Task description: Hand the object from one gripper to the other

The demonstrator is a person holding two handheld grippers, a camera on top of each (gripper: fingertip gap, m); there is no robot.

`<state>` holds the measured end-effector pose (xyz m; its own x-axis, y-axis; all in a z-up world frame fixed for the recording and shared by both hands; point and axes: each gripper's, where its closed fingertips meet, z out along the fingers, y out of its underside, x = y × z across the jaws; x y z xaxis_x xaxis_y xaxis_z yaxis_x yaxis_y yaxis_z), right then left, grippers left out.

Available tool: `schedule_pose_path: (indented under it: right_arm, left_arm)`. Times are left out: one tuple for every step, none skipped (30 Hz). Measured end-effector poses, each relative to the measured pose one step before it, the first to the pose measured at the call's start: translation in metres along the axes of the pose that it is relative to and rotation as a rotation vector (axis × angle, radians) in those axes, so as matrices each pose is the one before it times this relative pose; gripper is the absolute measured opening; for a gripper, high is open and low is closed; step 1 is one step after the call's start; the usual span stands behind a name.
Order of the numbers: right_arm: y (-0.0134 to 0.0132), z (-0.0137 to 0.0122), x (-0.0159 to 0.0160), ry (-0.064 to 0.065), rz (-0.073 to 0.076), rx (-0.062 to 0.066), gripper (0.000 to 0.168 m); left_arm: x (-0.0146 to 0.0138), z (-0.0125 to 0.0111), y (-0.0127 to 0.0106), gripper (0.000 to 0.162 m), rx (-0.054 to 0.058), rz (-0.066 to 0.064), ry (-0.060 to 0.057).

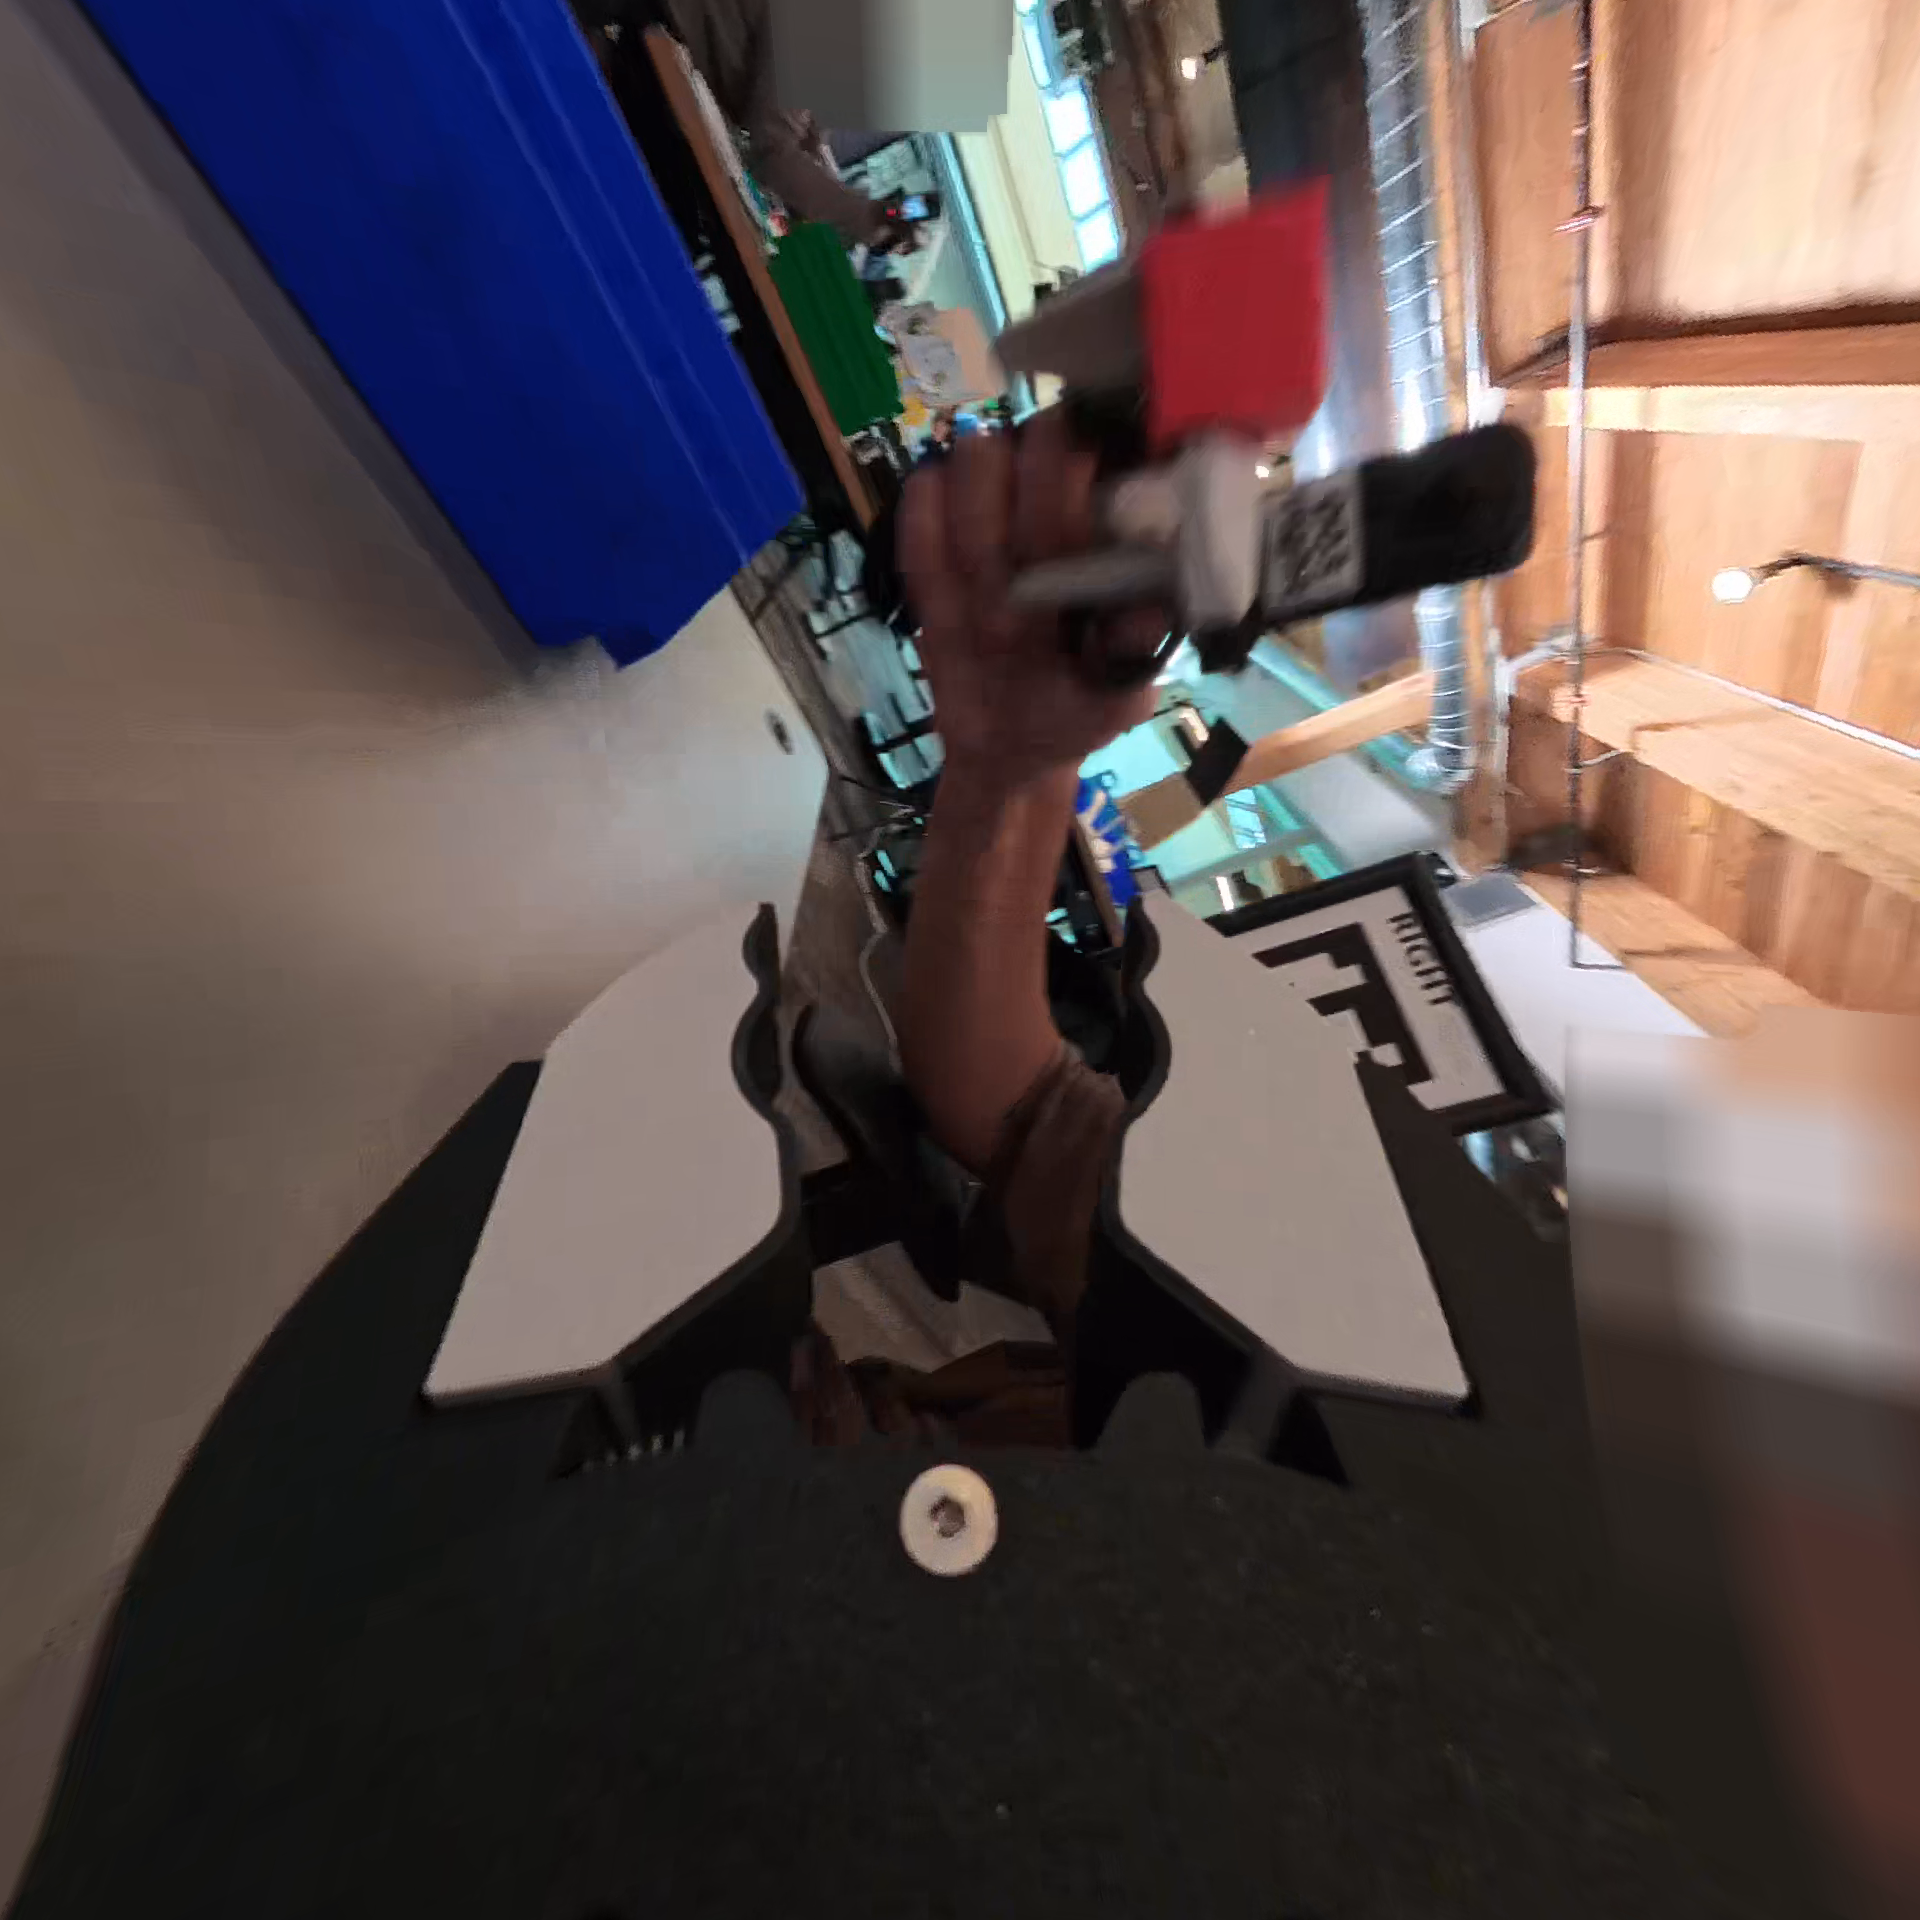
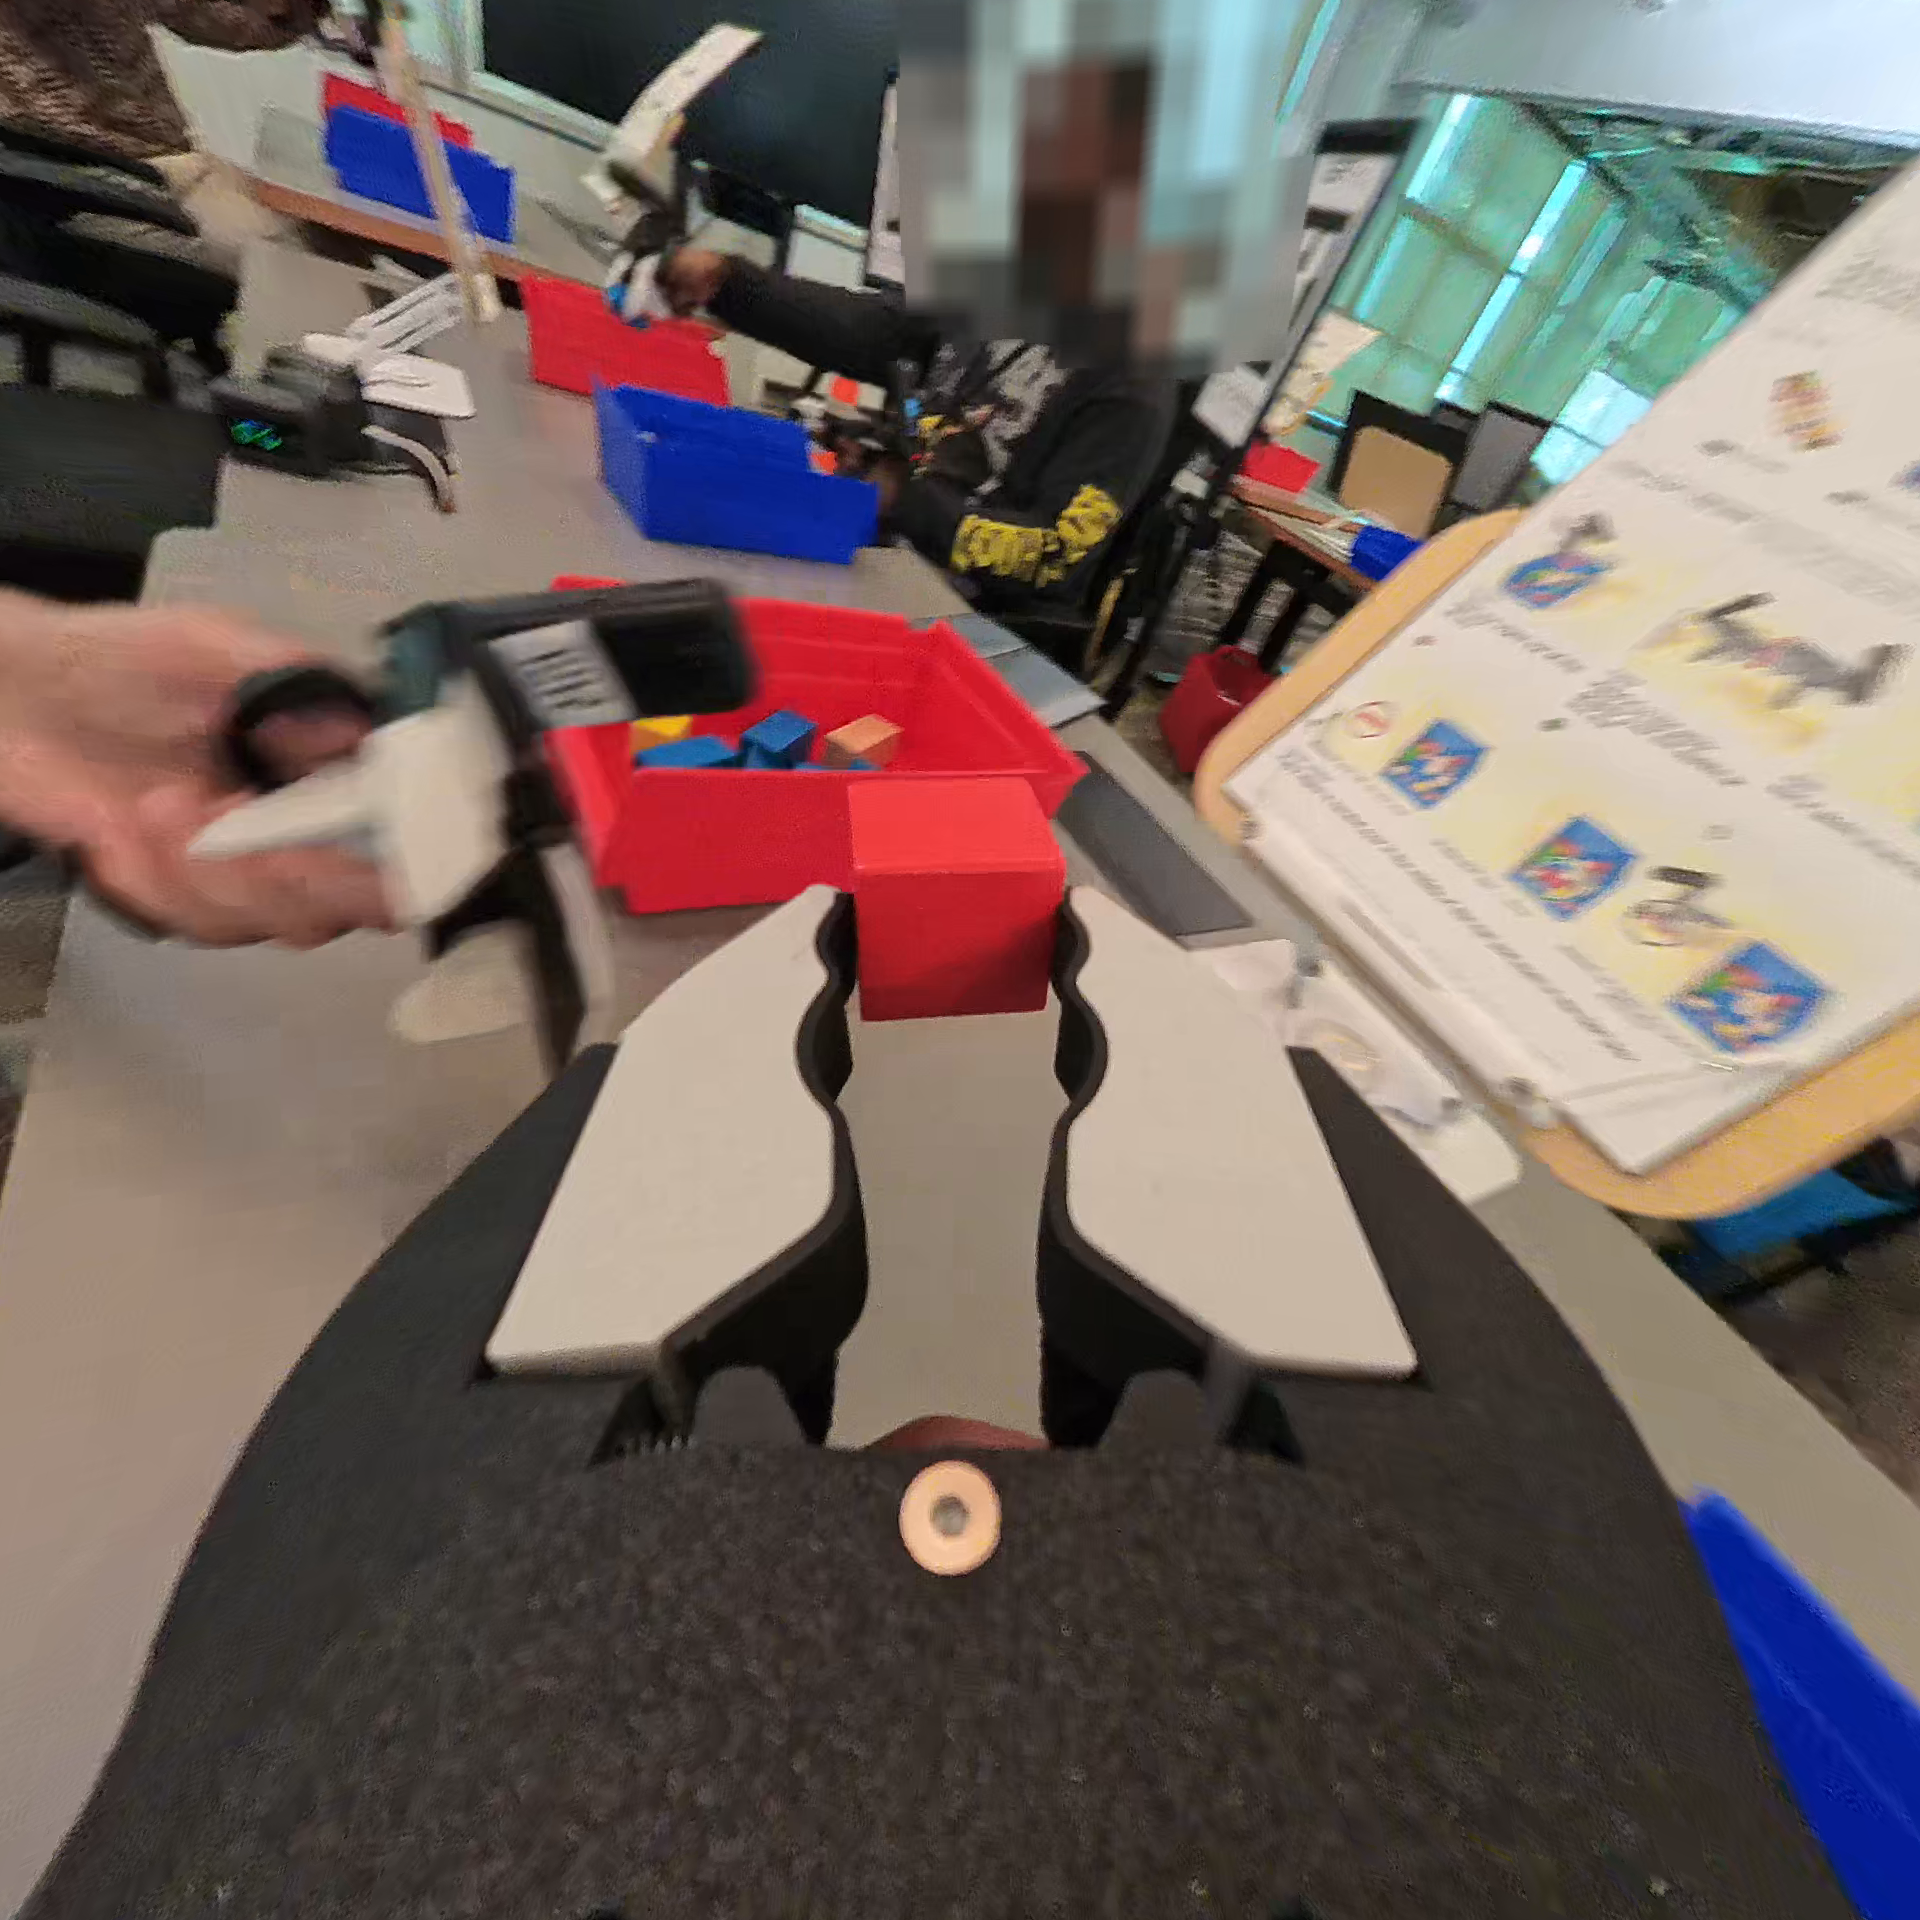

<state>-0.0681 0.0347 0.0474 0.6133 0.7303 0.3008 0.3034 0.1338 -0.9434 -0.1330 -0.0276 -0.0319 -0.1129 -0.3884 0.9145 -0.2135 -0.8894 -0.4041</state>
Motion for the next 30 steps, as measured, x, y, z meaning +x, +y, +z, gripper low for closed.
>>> schedule_pose_path:
  right_arm:
    - [-0.01168, -0.01260, 0.01876, 0.0364, 0.0176, -0.0062, 0.036]
    - [-0.00846, -0.01354, 0.02194, 0.0507, 0.0164, -0.0146, 0.036]
    - [-0.00129, -0.01320, 0.02545, 0.0696, 0.0235, -0.0414, 0.036]
    - [0.00751, -0.01238, 0.02852, 0.0890, 0.0413, -0.0777, 0.036]
    - [0.01475, -0.01024, 0.03049, 0.1048, 0.0614, -0.0938, 0.036]
    - [0.02097, -0.00476, 0.02730, 0.0844, 0.0674, -0.1012, 0.036]
    - [0.02721, 0.00216, 0.02028, 0.0391, 0.0622, -0.1223, 0.036]
    - [0.03072, 0.00756, 0.01507, 0.0144, 0.0491, -0.1481, 0.036]
    - [0.02937, 0.01179, 0.01409, 0.0199, 0.0308, -0.1451, 0.036]
    - [0.02758, 0.01503, 0.01203, 0.0241, 0.0234, -0.1343, 0.036]
    - [0.02543, 0.01665, 0.00639, 0.0059, -0.0005, -0.1355, 0.036]
    - [0.02066, 0.01721, 0.00055, -0.0150, -0.0174, -0.1195, 0.036]
    - [0.01452, 0.01684, -0.00291, -0.0268, -0.0199, -0.0907, 0.036]
    - [0.01026, 0.01517, -0.00576, -0.0410, -0.0142, -0.0743, 0.036]
    - [0.00664, 0.01267, -0.00630, -0.0418, -0.0096, -0.0619, 0.036]
    - [0.00437, 0.01009, -0.00472, -0.0269, -0.0087, -0.0517, 0.036]
    - [0.00280, 0.00798, -0.00286, -0.0115, -0.0056, -0.0407, 0.036]
    - [0.00236, 0.00620, -0.00131, -0.0007, -0.0022, -0.0357, 0.036]
    - [0.00114, 0.00509, -0.00011, 0.0059, 0.0016, -0.0260, 0.036]
    - [0.00040, 0.00431, -0.00093, -0.0004, 0.0027, -0.0207, 0.036]
    - [-0.00059, 0.00374, -0.00168, -0.0041, -0.0028, -0.0117, 0.036]
    - [-0.00005, 0.00366, -0.00320, -0.0125, -0.0064, -0.0141, 0.036]
    - [0.00088, 0.00343, -0.00186, -0.0019, -0.0087, -0.0202, 0.036]
    - [0.00092, 0.00292, -0.00009, 0.0115, -0.0068, -0.0184, 0.036]
    - [0.00022, 0.00265, -0.00095, 0.0038, 0.0006, -0.0156, 0.036]
    - [-0.00078, 0.00153, -0.00163, -0.0018, 0.0024, -0.0059, 0.035]
    - [-0.00134, 0.00079, -0.00097, 0.0017, 0.0022, 0.0030, 0.035]
    - [-0.00075, 0.00100, -0.00135, -0.0019, 0.0027, 0.0028, 0.035]
    - [-0.00034, 0.00110, -0.00054, -0.0011, 0.0019, 0.0039, 0.035]
    - [-0.00056, 0.00019, -0.00003, -0.0042, 0.0038, 0.0057, 0.035]
  left_arm:
    - [-0.00042, -0.00383, 0.01608, 0.060, 0.0089, 0.0297, -0.0332]
    - [-0.00242, -0.00389, 0.01625, 0.058, 0.0064, 0.0435, -0.0461]
    - [-0.00508, -0.00459, 0.01566, 0.058, 0.0003, 0.0589, -0.0624]
    - [-0.00770, -0.00590, 0.01254, 0.056, 0.0129, 0.0754, -0.0790]
    - [-0.01021, -0.00698, 0.00887, 0.054, 0.0247, 0.0832, -0.0995]
    - [-0.00945, -0.00664, 0.00692, 0.054, 0.0129, 0.0877, -0.0928]
    - [-0.00786, -0.00587, 0.00629, 0.053, -0.0039, 0.0870, -0.0775]
    - [-0.00782, -0.00561, 0.00459, 0.052, 0.0004, 0.0757, -0.0736]
    - [-0.00743, -0.00492, 0.00215, 0.051, 0.0155, 0.0602, -0.0664]
    - [-0.00575, -0.00327, 0.00044, 0.050, 0.0211, 0.0416, -0.0518]
    - [-0.00420, -0.00132, -0.00048, 0.050, 0.0114, 0.0197, -0.0366]
    - [-0.00178, 0.00067, -0.00068, 0.050, -0.0049, 0.0051, -0.0146]
    - [0.00112, 0.00160, -0.00078, 0.050, -0.0074, -0.0014, 0.0101]
    - [0.00232, 0.00191, -0.00029, 0.050, -0.0034, -0.0016, 0.0214]
    - [0.00051, 0.00210, 0.00196, 0.050, -0.0098, 0.0012, 0.0098]
    - [-0.00171, 0.00200, 0.00408, 0.050, -0.0154, 0.0047, -0.0066]
    - [-0.00220, 0.00179, 0.00461, 0.050, -0.0166, 0.0058, -0.0124]
    - [-0.00146, 0.00129, 0.00375, 0.050, -0.0144, 0.0028, -0.0100]
    - [0.00022, 0.00087, 0.00129, 0.051, -0.0072, -0.0021, 0.0002]
    - [0.00229, 0.00033, -0.00071, 0.051, 0.0005, -0.0042, 0.0128]
    - [0.00237, -0.00003, -0.00138, 0.051, 0.0040, -0.0035, 0.0127]
    - [0.00076, -0.00008, -0.00064, 0.051, 0.0036, 0.0001, 0.0033]
    - [-0.00065, 0.00000, 0.00125, 0.051, -0.0036, 0.0058, -0.0037]
    - [-0.00197, 0.00025, 0.00271, 0.051, -0.0118, 0.0089, -0.0100]
    - [-0.00275, 0.00008, 0.00205, 0.051, -0.0089, 0.0073, -0.0144]
    - [-0.00230, -0.00021, 0.00041, 0.051, -0.0020, 0.0034, -0.0106]
    - [-0.00102, -0.00037, -0.00054, 0.052, -0.0003, -0.0005, -0.0014]
    - [-0.00072, -0.00052, -0.00078, 0.052, 0.0010, -0.0029, 0.0018]
    - [-0.00092, -0.00064, -0.00045, 0.052, 0.0024, -0.0022, -0.0004]
    - [-0.00136, -0.00061, 0.00015, 0.052, 0.0011, 0.0000, -0.0030]
